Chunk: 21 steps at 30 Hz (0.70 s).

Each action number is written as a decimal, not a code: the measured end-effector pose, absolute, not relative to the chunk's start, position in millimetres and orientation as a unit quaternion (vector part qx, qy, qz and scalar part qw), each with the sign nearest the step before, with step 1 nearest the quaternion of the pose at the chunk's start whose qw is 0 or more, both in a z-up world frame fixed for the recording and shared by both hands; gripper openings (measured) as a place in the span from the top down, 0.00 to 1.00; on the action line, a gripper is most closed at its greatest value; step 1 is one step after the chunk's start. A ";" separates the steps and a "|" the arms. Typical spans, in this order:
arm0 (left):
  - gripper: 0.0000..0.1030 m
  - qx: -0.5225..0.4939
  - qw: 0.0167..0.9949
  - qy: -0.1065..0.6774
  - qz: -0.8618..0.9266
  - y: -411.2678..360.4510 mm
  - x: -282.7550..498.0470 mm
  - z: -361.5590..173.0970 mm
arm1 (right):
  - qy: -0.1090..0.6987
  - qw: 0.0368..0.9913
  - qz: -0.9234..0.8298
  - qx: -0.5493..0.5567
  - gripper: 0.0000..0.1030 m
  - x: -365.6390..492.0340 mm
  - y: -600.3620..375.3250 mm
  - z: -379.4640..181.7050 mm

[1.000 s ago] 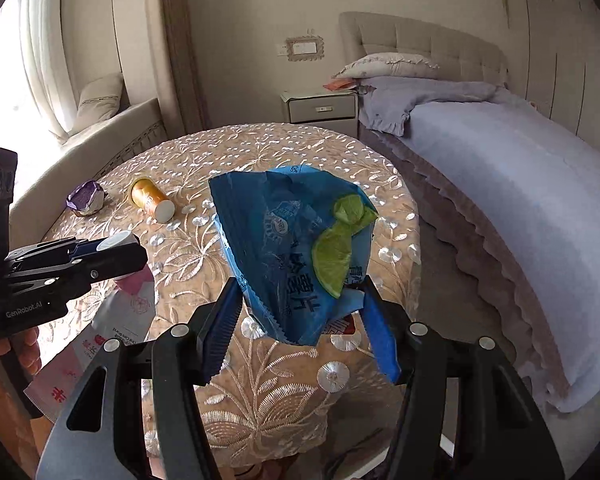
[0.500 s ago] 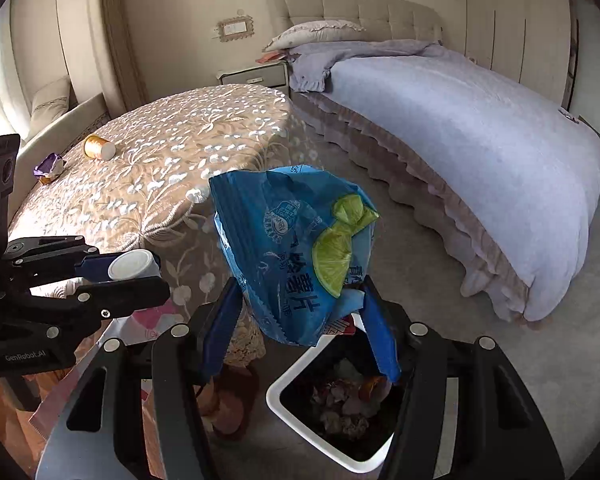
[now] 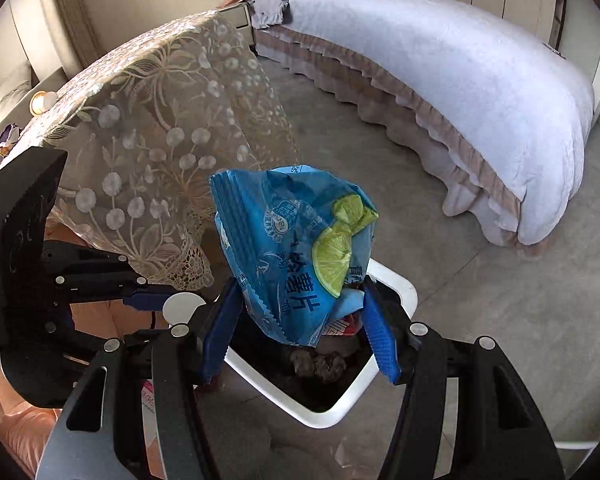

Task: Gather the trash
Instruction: 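Carry tube and blue bag over the bin and open both tools, then return both open tools from the bin to the table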

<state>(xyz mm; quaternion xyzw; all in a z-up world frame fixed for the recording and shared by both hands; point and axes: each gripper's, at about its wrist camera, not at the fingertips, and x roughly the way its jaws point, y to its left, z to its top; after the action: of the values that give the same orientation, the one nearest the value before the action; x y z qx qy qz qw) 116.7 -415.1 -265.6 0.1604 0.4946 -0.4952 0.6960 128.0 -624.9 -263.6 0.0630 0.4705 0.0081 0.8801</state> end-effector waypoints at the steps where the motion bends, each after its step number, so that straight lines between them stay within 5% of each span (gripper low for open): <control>1: 0.74 0.161 0.693 0.499 -0.495 -418.7 117.6 -270.1 | 0.475 0.877 0.006 0.065 0.42 130.3 -627.1 -268.4; 3: 0.70 0.153 0.686 0.512 -0.493 -422.0 121.9 -277.6 | 0.488 0.871 0.004 0.066 0.38 134.4 -630.3 -278.3; 6: 0.07 0.129 0.682 0.533 -0.483 -421.9 128.7 -283.7 | 0.501 0.864 -0.014 0.054 0.06 139.0 -632.7 -291.4; 21: 0.05 0.109 0.698 0.521 -0.480 -408.3 135.0 -268.6 | 0.502 0.863 -0.008 0.053 0.05 150.2 -628.8 -286.0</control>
<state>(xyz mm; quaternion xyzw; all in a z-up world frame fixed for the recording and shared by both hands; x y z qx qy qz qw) 135.0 -408.3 -268.6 0.1089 0.5209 -0.4795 0.6978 150.2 -628.8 -286.0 0.0533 0.5023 -0.0078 0.8630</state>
